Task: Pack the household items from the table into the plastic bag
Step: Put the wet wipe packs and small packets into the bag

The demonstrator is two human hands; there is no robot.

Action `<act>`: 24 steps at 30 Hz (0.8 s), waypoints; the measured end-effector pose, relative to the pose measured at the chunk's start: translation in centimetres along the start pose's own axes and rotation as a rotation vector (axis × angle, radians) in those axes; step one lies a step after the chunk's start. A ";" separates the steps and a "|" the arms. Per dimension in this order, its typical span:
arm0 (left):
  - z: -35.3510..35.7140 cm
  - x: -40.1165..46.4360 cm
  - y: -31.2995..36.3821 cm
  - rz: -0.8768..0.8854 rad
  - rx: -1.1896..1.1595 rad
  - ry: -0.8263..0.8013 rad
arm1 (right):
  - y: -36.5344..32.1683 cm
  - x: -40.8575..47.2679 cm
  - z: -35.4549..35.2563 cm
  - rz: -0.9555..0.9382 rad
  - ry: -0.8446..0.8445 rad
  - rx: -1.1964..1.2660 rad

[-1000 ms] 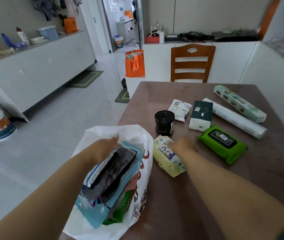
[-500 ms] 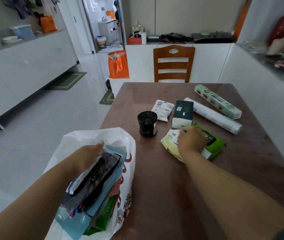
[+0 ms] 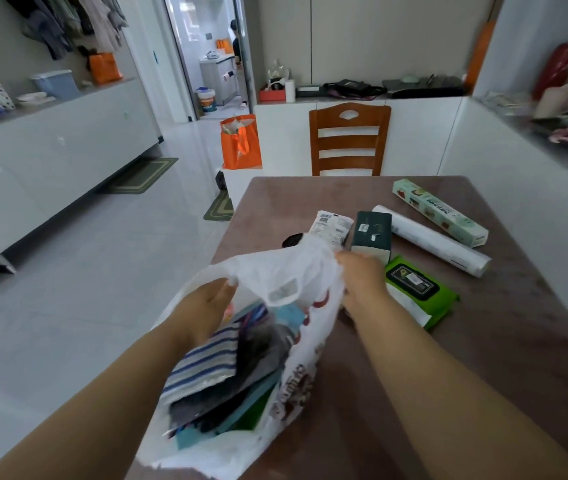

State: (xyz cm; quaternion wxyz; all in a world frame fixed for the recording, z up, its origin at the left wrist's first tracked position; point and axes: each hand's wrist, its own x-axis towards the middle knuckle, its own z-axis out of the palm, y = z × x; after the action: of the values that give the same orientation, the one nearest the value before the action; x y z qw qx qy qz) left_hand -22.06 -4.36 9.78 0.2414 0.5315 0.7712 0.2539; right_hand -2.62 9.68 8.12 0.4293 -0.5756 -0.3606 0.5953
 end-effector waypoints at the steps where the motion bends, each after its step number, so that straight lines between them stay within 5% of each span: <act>1: 0.2 0.5 0.8 0.021 0.007 -0.024 | -0.9 0.4 -1.4 0.014 0.043 -0.040; 4: 1.2 2.1 3.5 0.085 0.073 -0.109 | -2.2 0.6 -5.4 -0.047 0.117 -0.384; 8: 3.1 3.4 5.4 0.090 0.145 -0.201 | 0.0 -0.5 -7.4 -0.678 0.259 -0.986; 10: 3.8 3.6 5.7 0.082 0.157 -0.238 | 0.8 -0.7 -7.1 -0.900 0.111 -1.119; 13: 4.3 3.9 5.7 0.092 0.142 -0.239 | 1.1 -1.0 -7.0 -0.651 -0.298 -0.836; 16: 4.5 4.2 5.5 0.134 0.099 -0.162 | 0.5 0.8 -8.1 -0.464 -0.118 -0.472; 19: 4.8 4.2 6.5 0.159 -0.061 -0.070 | 0.8 5.3 -11.3 -0.285 0.107 -0.741; 24: 5.6 4.3 10.9 0.172 -0.383 -0.062 | 2.8 9.3 -13.0 -0.123 -0.025 -1.197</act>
State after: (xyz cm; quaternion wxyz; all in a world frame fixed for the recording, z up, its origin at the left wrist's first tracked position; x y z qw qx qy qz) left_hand -12.25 3.75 12.17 0.3392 0.5474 0.6528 0.3989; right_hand 10.35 16.36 1.02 0.0603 -0.6884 -0.6706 0.2697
